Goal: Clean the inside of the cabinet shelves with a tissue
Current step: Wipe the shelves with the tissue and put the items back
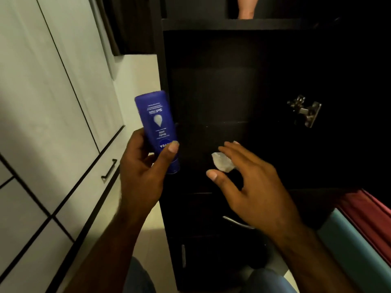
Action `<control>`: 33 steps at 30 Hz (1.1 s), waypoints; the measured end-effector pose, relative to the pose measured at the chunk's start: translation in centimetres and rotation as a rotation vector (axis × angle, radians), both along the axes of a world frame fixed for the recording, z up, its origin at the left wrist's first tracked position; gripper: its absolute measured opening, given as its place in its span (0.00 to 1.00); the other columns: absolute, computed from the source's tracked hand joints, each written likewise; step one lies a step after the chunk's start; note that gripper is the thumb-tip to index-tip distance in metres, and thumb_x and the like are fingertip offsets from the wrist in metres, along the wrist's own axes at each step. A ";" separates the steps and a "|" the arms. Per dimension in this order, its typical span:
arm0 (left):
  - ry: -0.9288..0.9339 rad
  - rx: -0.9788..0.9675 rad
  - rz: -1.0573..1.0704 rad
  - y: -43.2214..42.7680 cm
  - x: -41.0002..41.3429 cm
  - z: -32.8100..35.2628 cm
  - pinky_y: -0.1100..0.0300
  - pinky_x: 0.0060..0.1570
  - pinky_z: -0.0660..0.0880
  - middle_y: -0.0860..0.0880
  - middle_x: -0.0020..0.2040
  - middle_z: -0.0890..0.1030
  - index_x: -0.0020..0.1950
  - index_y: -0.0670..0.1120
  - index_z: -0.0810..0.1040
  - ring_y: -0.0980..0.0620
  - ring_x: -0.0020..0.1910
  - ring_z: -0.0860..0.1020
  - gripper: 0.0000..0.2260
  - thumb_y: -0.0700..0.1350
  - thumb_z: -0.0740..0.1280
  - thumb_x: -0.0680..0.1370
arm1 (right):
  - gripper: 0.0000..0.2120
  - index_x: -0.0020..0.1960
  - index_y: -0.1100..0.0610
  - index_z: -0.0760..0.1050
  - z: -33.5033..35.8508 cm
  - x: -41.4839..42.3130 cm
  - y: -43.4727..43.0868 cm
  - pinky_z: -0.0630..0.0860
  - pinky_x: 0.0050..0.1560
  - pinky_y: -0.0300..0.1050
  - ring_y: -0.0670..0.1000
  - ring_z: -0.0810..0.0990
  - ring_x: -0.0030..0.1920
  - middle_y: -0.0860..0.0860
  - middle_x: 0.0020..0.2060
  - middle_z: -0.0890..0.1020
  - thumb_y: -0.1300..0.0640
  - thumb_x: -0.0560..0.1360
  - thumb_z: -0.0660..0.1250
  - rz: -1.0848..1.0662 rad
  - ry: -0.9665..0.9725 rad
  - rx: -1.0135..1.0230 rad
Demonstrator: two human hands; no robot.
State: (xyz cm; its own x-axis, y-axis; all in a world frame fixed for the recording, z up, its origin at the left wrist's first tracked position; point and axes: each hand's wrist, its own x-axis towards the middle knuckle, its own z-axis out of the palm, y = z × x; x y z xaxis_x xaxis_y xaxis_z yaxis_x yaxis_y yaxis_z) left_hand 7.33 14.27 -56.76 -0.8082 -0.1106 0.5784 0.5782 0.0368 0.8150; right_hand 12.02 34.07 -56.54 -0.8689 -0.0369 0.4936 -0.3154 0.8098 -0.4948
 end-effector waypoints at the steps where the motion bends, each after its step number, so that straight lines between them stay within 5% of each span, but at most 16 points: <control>1: 0.006 0.039 0.018 -0.3 0.0 -0.3 0.67 0.49 0.78 0.46 0.61 0.79 0.68 0.39 0.71 0.53 0.59 0.80 0.23 0.45 0.69 0.75 | 0.34 0.75 0.47 0.65 -0.1 -0.1 -0.3 0.61 0.75 0.42 0.39 0.56 0.76 0.42 0.75 0.64 0.31 0.75 0.56 0.003 -0.064 0.074; 4: 0.014 0.117 0.029 -0.3 -0.1 -0.5 0.67 0.49 0.77 0.48 0.59 0.79 0.66 0.39 0.70 0.54 0.58 0.80 0.21 0.46 0.69 0.77 | 0.39 0.79 0.47 0.55 -0.1 -0.5 -1.4 0.50 0.75 0.42 0.41 0.49 0.78 0.43 0.79 0.56 0.27 0.75 0.48 -0.045 -0.208 0.257; 7: 0.025 0.135 0.024 -0.2 -0.5 -0.7 0.65 0.50 0.78 0.48 0.59 0.79 0.66 0.40 0.70 0.50 0.59 0.80 0.21 0.48 0.69 0.77 | 0.38 0.77 0.48 0.60 -0.5 -0.1 -3.9 0.55 0.71 0.41 0.46 0.59 0.76 0.45 0.76 0.63 0.28 0.76 0.44 -0.080 -0.171 0.371; 11: 0.016 0.113 0.032 -0.1 -0.8 -0.6 0.65 0.50 0.77 0.45 0.60 0.79 0.67 0.38 0.70 0.51 0.58 0.80 0.21 0.47 0.67 0.78 | 0.33 0.72 0.55 0.70 -1.9 1.1 -8.5 0.65 0.72 0.53 0.53 0.71 0.71 0.52 0.69 0.75 0.34 0.78 0.50 0.044 -0.052 0.435; 14: -0.027 0.171 0.027 -0.2 -1.3 -0.4 0.64 0.51 0.77 0.46 0.59 0.79 0.67 0.38 0.70 0.53 0.57 0.80 0.22 0.47 0.67 0.78 | 0.29 0.74 0.52 0.69 -2.2 2.3 -7.1 0.63 0.74 0.48 0.48 0.69 0.72 0.49 0.70 0.74 0.40 0.77 0.55 0.048 -0.051 0.368; 18: -0.099 0.185 -0.044 0.8 -1.5 -0.6 0.59 0.53 0.79 0.47 0.59 0.80 0.65 0.46 0.71 0.49 0.57 0.82 0.18 0.48 0.68 0.78 | 0.27 0.72 0.51 0.71 -2.6 3.7 2.1 0.64 0.71 0.45 0.50 0.74 0.67 0.50 0.67 0.77 0.44 0.77 0.53 -0.313 -0.058 0.361; 22: -0.128 0.112 -0.107 1.2 -1.6 -0.7 0.50 0.59 0.79 0.42 0.62 0.80 0.70 0.43 0.67 0.46 0.57 0.83 0.22 0.49 0.67 0.79 | 0.30 0.71 0.56 0.72 -2.1 3.8 5.1 0.69 0.66 0.52 0.56 0.75 0.66 0.55 0.65 0.78 0.44 0.75 0.51 -0.554 -0.155 0.381; 29: -0.118 0.099 -0.118 1.5 -1.3 -0.4 0.46 0.59 0.79 0.42 0.58 0.82 0.72 0.42 0.64 0.46 0.57 0.83 0.20 0.45 0.61 0.82 | 0.37 0.76 0.57 0.63 -2.4 2.8 -8.4 0.56 0.76 0.49 0.53 0.63 0.74 0.53 0.73 0.69 0.41 0.70 0.54 0.014 -0.084 0.372; 33: -0.112 0.138 -0.153 1.3 -1.5 -0.5 0.42 0.61 0.77 0.39 0.61 0.80 0.76 0.43 0.58 0.41 0.59 0.81 0.24 0.46 0.60 0.82 | 0.32 0.75 0.54 0.67 -3.2 3.2 -3.0 0.59 0.75 0.46 0.49 0.67 0.73 0.50 0.71 0.72 0.44 0.73 0.58 -0.109 -0.047 0.309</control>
State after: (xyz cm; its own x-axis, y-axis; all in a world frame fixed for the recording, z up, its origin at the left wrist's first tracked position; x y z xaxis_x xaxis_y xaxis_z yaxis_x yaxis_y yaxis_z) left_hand 5.82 15.57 -57.23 -0.8797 -0.0532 0.4725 0.4746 -0.1603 0.8655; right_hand 15.25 31.09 -59.71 -0.8976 -0.0841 0.4328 -0.2012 0.9516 -0.2323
